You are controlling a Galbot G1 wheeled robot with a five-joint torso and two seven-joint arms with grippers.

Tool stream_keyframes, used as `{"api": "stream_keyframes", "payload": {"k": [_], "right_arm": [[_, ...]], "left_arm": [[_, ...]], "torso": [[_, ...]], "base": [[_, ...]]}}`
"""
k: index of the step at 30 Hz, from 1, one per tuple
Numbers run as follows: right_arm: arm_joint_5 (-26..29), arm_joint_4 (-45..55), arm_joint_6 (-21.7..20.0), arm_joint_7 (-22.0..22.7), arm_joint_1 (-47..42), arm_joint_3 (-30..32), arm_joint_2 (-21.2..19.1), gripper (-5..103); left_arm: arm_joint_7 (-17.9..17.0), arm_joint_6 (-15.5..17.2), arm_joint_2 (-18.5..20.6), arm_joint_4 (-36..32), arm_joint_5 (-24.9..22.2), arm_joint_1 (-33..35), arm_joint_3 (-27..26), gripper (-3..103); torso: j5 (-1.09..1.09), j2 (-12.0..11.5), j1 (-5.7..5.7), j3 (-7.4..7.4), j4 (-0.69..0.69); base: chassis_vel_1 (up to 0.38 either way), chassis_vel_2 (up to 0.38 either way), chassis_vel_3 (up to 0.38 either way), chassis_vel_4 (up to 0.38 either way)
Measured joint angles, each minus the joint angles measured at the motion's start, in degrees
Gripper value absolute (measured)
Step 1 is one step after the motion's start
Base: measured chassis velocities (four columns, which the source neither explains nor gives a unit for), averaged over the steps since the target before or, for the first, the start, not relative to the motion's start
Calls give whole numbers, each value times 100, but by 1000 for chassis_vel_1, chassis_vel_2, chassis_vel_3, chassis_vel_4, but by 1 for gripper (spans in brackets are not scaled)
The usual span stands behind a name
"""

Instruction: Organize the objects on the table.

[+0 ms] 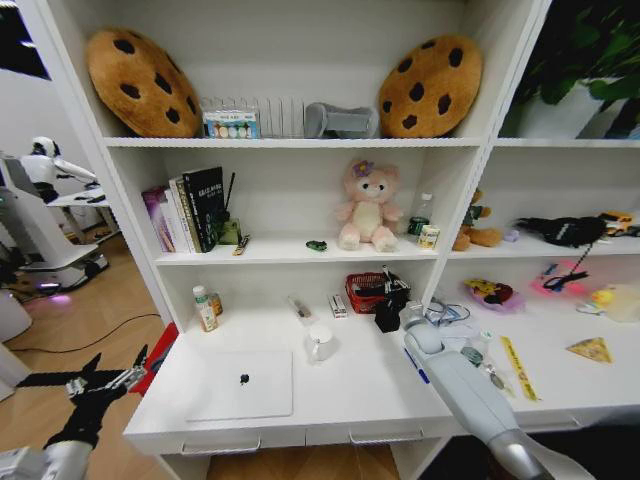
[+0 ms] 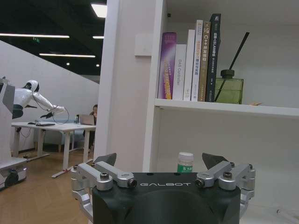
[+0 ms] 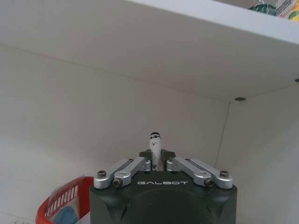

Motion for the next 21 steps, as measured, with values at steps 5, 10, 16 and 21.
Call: {"api": "stream_keyframes", "payload": {"k": [5,10,16,21], "right_arm": [[-28,-204,106,-60,13,-51,77,10],[-14,-46,100,-59,-125,-7,62,17],[-18,192,65,-24,-382,133,15,40],[-12,436,24,21,-550,233,-73,56]], "left_arm": [[0,0,0,0,0,0,0,100],[0,0,0,0,0,0,0,100],[0,0,0,0,0,0,0,100],[0,0,0,0,0,0,0,100]], "torso": [[1,0,0,0,0],[0,0,0,0,0],[0,0,0,-1,0],[1,0,0,0,0]], "base": [[0,0,0,0],[0,0,0,0],[0,0,0,0],[0,0,0,0]]}}
